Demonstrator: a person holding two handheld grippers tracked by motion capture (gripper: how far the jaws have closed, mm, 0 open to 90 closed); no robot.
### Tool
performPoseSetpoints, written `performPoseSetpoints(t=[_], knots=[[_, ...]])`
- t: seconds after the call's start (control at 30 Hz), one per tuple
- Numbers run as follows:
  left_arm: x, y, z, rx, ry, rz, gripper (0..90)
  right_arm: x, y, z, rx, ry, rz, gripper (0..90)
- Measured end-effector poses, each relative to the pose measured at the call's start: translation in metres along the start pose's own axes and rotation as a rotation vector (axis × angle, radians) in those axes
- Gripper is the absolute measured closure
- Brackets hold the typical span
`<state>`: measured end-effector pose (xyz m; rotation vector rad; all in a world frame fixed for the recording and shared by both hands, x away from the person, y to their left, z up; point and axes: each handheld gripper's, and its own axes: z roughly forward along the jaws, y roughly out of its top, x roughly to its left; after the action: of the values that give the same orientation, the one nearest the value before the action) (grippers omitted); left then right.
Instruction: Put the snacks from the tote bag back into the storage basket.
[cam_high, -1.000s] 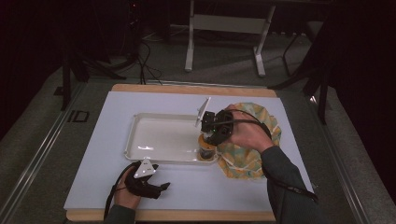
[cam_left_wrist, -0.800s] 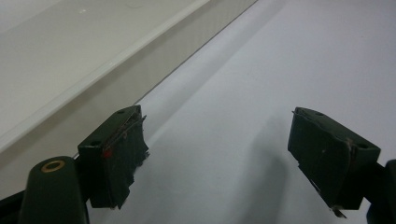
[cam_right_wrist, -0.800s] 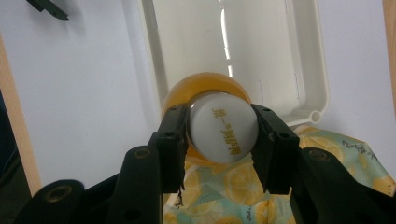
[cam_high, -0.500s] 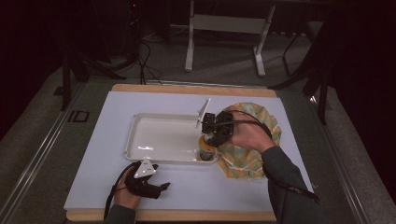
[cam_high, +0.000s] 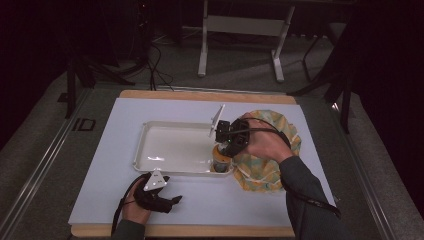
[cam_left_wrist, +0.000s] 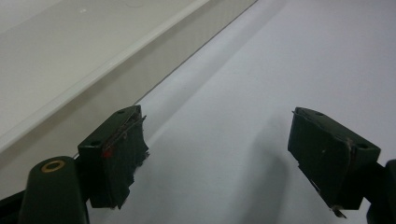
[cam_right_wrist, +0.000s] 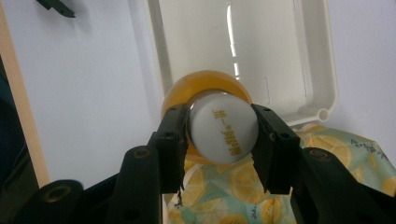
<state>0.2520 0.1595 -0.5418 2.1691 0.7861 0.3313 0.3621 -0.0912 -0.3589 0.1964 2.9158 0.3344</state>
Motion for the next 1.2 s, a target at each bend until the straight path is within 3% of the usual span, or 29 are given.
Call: performPoseSetpoints(t=[0.73,1.2], knots=[[0.0,0.0,0.0,0.0,0.001,-0.002,19.1,-0.004,-0.005,0.005,-0.028,-0.031,0.038,44.3],[0.0,0.0,0.0,-0.002,0.003,-0.005,19.1,-0.003,-0.013,-0.001,-0.033,-0.038,0.034,43.9]])
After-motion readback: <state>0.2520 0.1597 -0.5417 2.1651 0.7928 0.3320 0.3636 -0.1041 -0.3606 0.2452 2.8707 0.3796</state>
